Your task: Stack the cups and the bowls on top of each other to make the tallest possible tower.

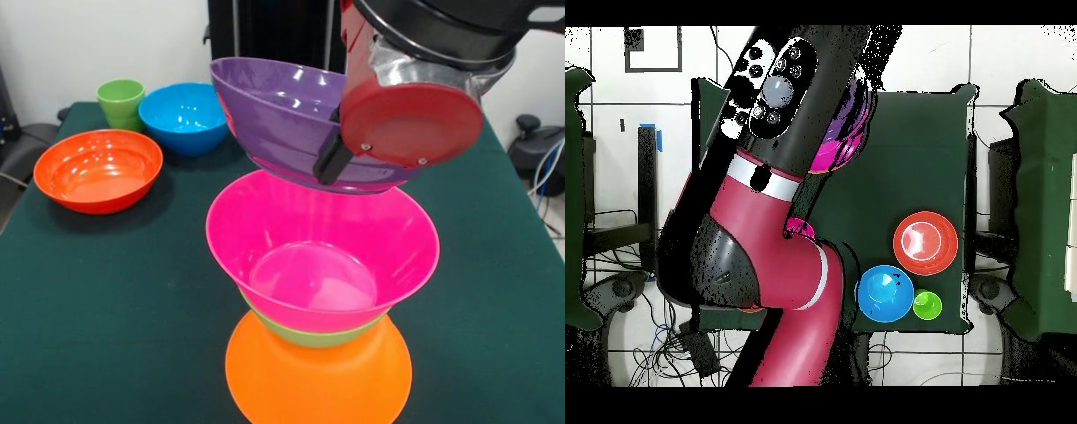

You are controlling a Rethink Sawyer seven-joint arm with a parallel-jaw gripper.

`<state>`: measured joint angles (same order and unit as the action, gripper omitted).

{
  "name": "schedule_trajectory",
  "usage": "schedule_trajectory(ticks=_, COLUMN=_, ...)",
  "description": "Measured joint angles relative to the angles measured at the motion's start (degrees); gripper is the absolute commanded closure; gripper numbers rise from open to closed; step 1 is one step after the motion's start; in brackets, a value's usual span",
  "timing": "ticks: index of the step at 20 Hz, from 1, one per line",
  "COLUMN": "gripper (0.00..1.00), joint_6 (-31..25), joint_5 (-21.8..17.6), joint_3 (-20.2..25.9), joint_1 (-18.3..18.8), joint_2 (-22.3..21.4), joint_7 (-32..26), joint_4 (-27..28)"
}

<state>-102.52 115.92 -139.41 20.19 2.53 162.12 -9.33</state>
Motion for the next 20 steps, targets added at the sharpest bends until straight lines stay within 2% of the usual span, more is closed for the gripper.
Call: schedule_trajectory(ticks=20, gripper=1.00, joint_6=0.40, joint_5=1.02, joint_3=-0.02, joint_1=0.04, joint_2=3.14, joint_7=0.00, joint_4=-0.40)
